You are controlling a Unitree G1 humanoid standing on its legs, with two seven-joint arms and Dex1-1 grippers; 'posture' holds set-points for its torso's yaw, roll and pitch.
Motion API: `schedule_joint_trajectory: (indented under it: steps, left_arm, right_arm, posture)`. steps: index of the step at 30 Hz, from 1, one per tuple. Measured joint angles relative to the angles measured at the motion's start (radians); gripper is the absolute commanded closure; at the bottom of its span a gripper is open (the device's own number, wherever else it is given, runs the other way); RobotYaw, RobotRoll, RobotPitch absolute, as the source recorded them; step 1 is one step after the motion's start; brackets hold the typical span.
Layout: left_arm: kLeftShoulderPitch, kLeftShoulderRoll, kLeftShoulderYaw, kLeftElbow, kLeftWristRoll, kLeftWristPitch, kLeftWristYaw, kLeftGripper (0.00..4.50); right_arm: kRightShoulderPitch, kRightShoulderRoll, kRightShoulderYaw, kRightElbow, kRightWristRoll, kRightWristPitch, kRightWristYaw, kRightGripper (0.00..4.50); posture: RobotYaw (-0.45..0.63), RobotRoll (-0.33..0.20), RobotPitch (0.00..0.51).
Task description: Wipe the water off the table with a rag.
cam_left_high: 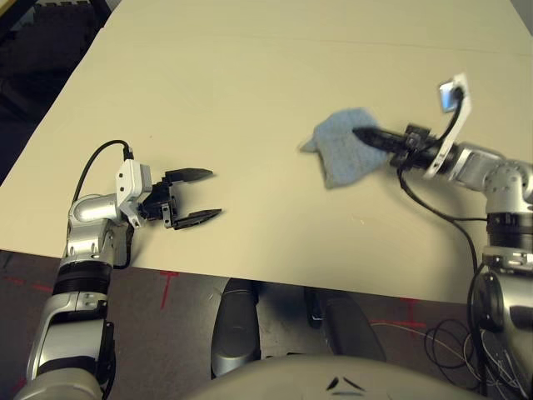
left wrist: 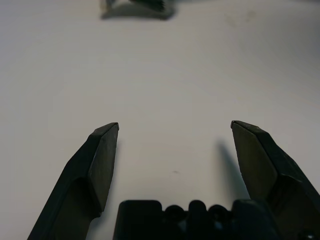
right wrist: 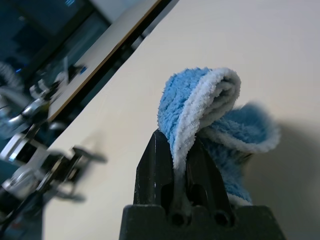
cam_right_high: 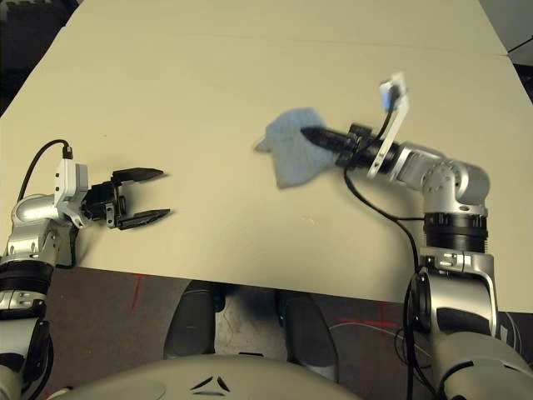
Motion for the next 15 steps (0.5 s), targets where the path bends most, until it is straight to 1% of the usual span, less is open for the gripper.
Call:
schedule_joint_trajectory:
  steps: [4, 7, 15]
  left_arm:
    - [-0.004, -0.016, -0.002, 0.025, 0.002, -0.007, 0.000, 0.00]
    - [-0.009, -0.020, -0.005, 0.027, 0.006, -0.014, -0.005, 0.00]
    - [-0.038, -0.027, -0.011, 0.062, 0.013, -0.026, -0.010, 0.00]
  right_arm:
    - [-0.001, -0.049, -0.014, 0.048, -0.043, -0.041, -0.032, 4.48]
    - [0.023, -0.073, -0.014, 0.070, -0.083, -0.054, -0.074, 4.48]
    - [0.143, -0.075, -0.017, 0.070, -0.161, -0.066, -0.220, 4.48]
  posture:
    - [0.14, 0.000, 0.221]
    - [0.13, 0.000, 0.220]
    - [0.12, 0.000, 0.219]
